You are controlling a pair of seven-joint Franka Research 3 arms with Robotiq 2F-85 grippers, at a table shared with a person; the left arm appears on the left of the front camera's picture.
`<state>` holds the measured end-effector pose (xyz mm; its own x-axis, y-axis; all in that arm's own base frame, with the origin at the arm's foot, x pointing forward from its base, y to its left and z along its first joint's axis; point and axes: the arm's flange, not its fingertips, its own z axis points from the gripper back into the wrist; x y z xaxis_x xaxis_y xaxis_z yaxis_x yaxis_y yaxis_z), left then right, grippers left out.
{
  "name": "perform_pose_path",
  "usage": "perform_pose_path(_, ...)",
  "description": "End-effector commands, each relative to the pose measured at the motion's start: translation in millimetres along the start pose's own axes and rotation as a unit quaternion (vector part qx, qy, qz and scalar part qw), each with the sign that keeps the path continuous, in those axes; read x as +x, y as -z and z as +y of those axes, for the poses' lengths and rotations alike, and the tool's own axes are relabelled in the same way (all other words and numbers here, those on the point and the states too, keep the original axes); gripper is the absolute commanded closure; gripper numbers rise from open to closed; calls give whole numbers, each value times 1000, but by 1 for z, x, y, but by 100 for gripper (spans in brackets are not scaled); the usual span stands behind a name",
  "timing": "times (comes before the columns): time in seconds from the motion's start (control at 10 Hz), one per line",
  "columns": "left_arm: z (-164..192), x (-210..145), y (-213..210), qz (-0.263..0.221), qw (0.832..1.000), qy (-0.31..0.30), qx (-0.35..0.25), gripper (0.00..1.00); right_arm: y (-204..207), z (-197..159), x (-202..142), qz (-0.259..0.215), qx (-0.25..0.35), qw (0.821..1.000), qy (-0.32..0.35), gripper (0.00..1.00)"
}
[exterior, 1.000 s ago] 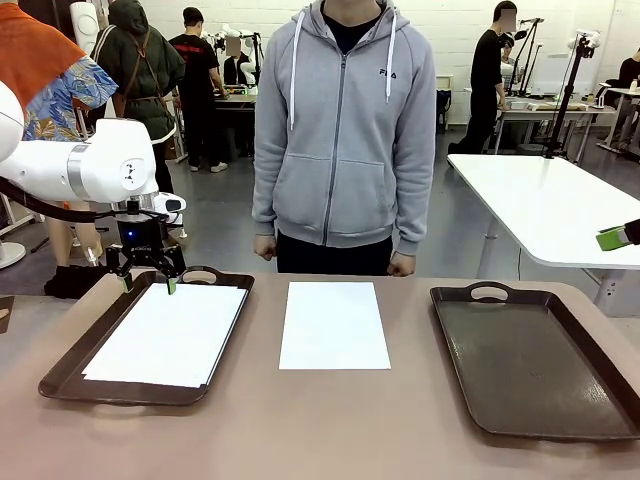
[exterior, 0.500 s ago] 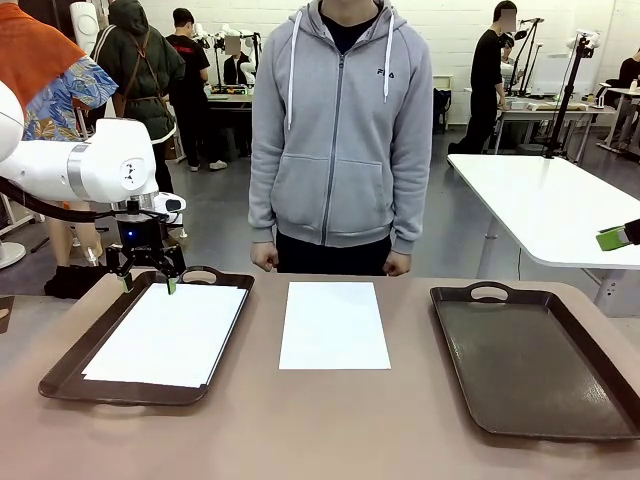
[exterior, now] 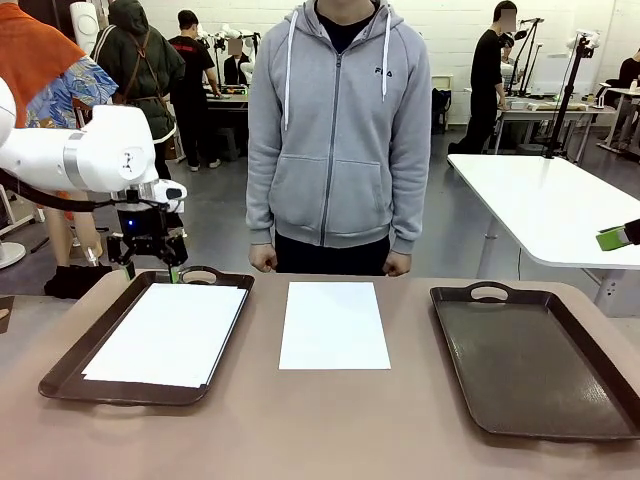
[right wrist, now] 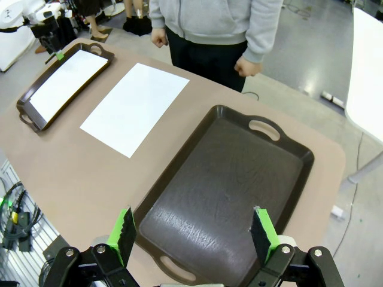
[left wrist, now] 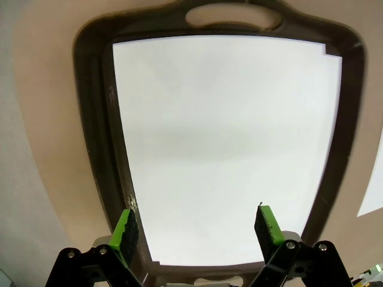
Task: Sort the A4 documents.
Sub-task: Receive the A4 Paper.
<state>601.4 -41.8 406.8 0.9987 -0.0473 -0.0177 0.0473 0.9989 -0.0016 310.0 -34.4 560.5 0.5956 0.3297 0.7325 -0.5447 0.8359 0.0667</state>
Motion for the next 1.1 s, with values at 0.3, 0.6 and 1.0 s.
perform_pose_path(0.3, -5, -92, -58, -147, 982, 105, -63, 0, 2, -1, -1, -2, 8, 1000, 1, 0)
perform_pose_path(0.6, 1, -136, -89, -284, 909, 274, -138, 0, 2, -1, -1, -2, 8, 1000, 1, 0)
perform_pose_path(1.0, 11, -156, -115, -303, 835, 398, -230, 0, 2, -1, -1, -2, 8, 1000, 1, 0)
